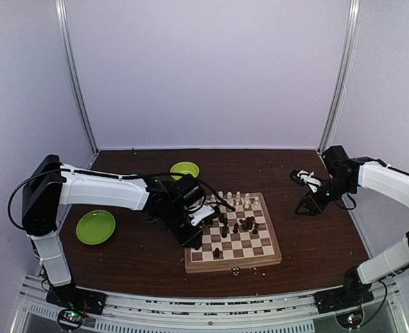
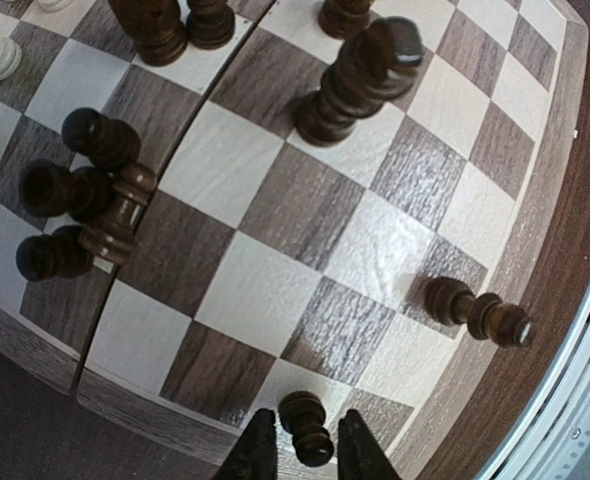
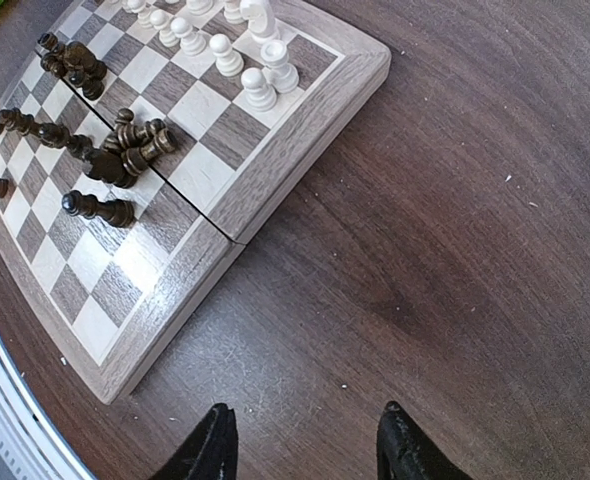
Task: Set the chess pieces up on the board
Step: Place the pawn at h7.
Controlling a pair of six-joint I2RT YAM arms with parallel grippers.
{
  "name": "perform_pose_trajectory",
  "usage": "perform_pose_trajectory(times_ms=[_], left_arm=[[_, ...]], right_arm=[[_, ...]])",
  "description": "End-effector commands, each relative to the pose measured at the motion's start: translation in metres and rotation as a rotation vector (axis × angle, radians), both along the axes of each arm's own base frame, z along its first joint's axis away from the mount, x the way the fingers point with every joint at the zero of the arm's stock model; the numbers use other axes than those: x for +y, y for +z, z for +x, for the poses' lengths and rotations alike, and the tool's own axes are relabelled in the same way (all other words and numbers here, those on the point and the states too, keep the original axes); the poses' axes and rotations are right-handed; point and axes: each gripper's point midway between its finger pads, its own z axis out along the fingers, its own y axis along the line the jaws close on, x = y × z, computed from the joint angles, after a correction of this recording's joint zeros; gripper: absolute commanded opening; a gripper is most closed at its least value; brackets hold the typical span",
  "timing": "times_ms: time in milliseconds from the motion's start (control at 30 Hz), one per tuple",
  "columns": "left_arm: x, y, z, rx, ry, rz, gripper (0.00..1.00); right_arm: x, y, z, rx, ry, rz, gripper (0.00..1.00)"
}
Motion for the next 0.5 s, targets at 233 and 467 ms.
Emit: perform_pose_trajectory(times_ms=[233,467], left_arm=[[-0.004,0.028,0.007,-0.065,-0.017,-0.012,0.28],[-0.007,0.078,0.029,-0.204,0.016,-0.057,0.32]], right_arm=[[0.001,0.004,0.003,-0.015,0.018,-0.021,0.48],[0.003,0.005,0.003,-0.016,0.023,-0.019,0.48]])
